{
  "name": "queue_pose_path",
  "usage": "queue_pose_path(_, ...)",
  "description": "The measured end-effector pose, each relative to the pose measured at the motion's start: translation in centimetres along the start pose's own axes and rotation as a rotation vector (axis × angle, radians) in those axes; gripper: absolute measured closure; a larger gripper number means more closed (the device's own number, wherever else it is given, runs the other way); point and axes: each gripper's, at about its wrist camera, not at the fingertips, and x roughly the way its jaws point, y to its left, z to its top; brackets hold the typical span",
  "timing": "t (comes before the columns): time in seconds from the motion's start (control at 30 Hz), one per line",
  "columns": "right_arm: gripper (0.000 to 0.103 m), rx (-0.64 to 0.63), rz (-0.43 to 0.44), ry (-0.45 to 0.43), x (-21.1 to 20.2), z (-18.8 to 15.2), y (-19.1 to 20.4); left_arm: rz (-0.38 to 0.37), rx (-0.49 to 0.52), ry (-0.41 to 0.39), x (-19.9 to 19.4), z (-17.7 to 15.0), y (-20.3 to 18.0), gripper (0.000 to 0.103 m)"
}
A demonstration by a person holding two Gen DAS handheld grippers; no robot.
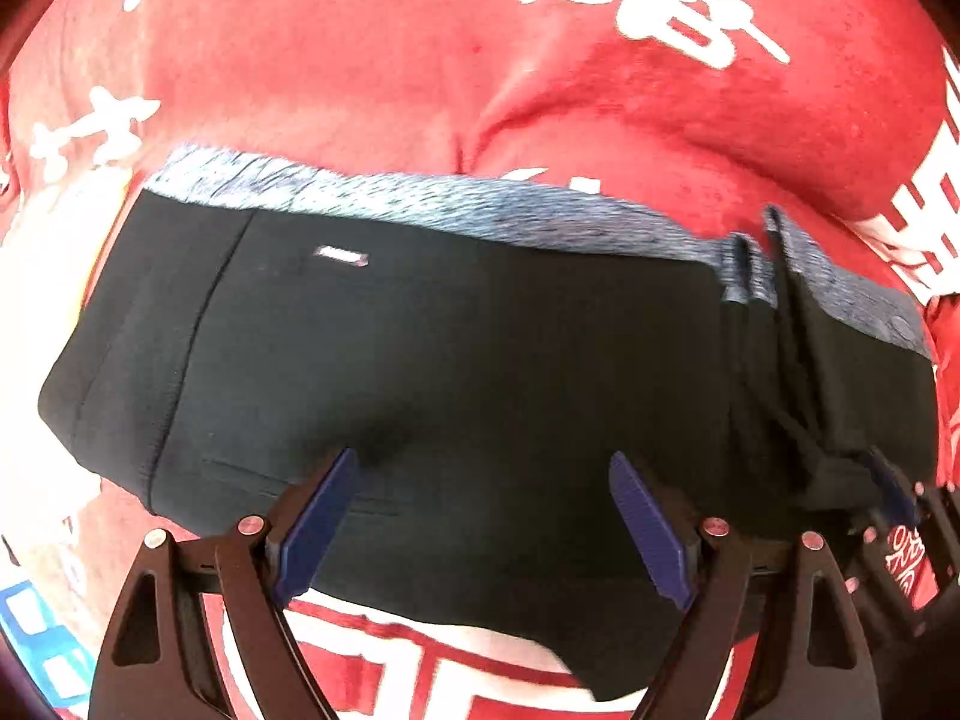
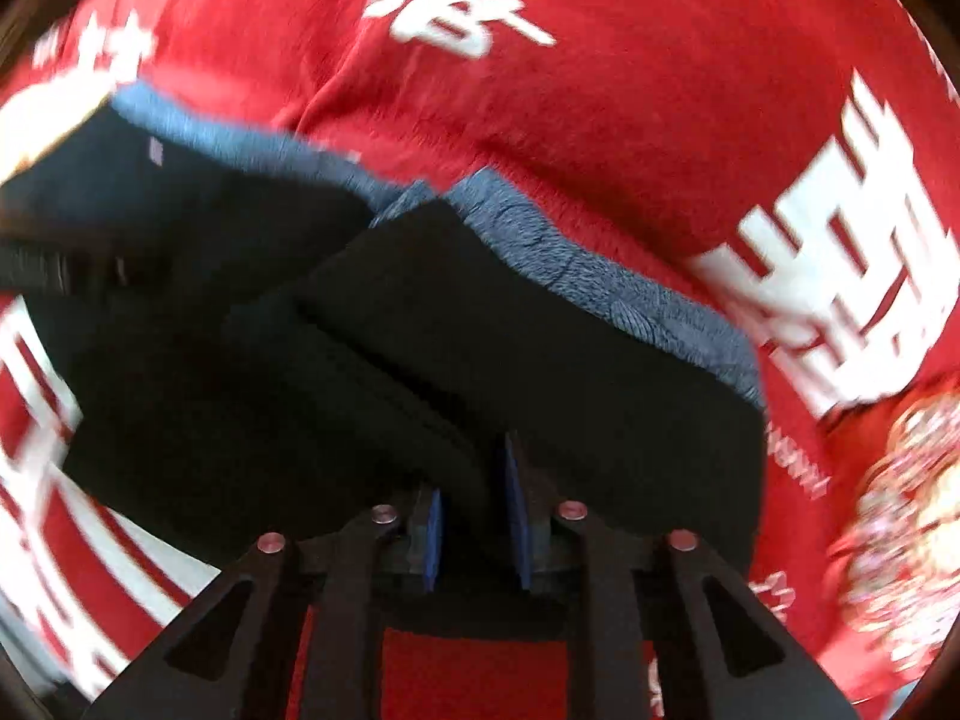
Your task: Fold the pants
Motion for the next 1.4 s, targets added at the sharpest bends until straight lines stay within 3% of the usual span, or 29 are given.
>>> queue_pose_path(0.03,0.063,-0.047,-0.020,-0.010,-0.4,-0.3,0.8,-0.004,-0.002,0.001,0.1,-0.1,0.2,0.017)
queue_pose_path(0.1,0.055,-0.116,0.007,-0.046,-2.0,-1.1,2.0,-0.017,0.000,0.002,-0.1,-0.4,0.4,0.017)
queue_pose_path(0.2,0.055,-0.172,0.028,-0.114,-5.0,-2.2,2.7,-0.040,0.018,0.002,-0.6,-0.7,-0.3,0.017)
queue_pose_path(0.3,0.055,-0.141,-0.014,-0.180,-6.7,-1.7,1.4,-0.060,0.041,0.003,-0.7,-0.3,-1.6,0.016)
queue_pose_path(0.43,0.055,-0.133,-0.023,-0.162,-5.0,0.6,0.1,-0.075,0.054,0.028,-0.2,-0.7,-3.1,0.017)
queue_pose_path(0.57,0.055,-0.306,-0.002,-0.119,-1.2,0.7,2.9,-0.074,0.032,0.038,0.1,-1.1,-3.0,0.016)
queue_pose_path(0.6,0.057,-0.329,-0.006,-0.117,-0.8,0.5,3.4,-0.075,0.024,0.041,-0.1,-1.2,-2.7,0.016)
queue_pose_path(0.63,0.074,-0.343,0.003,-0.114,-0.2,0.5,3.6,-0.072,0.020,0.042,-0.2,-1.3,-2.5,0.016)
queue_pose_path(0.7,0.096,-0.299,0.031,-0.082,0.4,0.6,2.9,-0.062,0.020,0.045,-0.4,-1.6,-2.0,0.016)
queue_pose_path(0.83,0.098,-0.204,0.128,-0.150,-2.3,1.5,0.9,-0.054,0.007,0.050,-1.0,-1.9,-1.1,0.016)
queue_pose_path(0.9,0.098,-0.235,0.178,-0.178,-4.0,1.0,0.7,-0.055,-0.002,0.042,-1.8,-2.4,-0.6,0.016)
queue_pose_path(1.0,0.098,-0.311,0.201,-0.144,-3.6,-0.4,2.4,-0.040,-0.003,0.040,-1.7,-3.0,-0.1,0.016)
queue_pose_path(1.1,0.097,-0.323,0.194,-0.061,0.1,-1.1,4.4,-0.017,-0.014,0.071,-1.4,-3.8,0.6,0.016)
queue_pose_path(1.3,0.089,-0.263,0.194,-0.070,0.2,-0.8,3.7,-0.006,0.026,0.062,-2.4,-4.0,0.7,0.016)
queue_pose_path(1.37,0.081,-0.270,0.217,-0.062,-0.3,-1.0,3.3,-0.005,0.042,0.060,-2.8,-3.4,0.3,0.016)
queue_pose_path(1.4,0.068,-0.258,0.244,-0.056,-0.6,-1.1,3.0,-0.008,0.052,0.050,-3.2,-3.0,0.0,0.016)
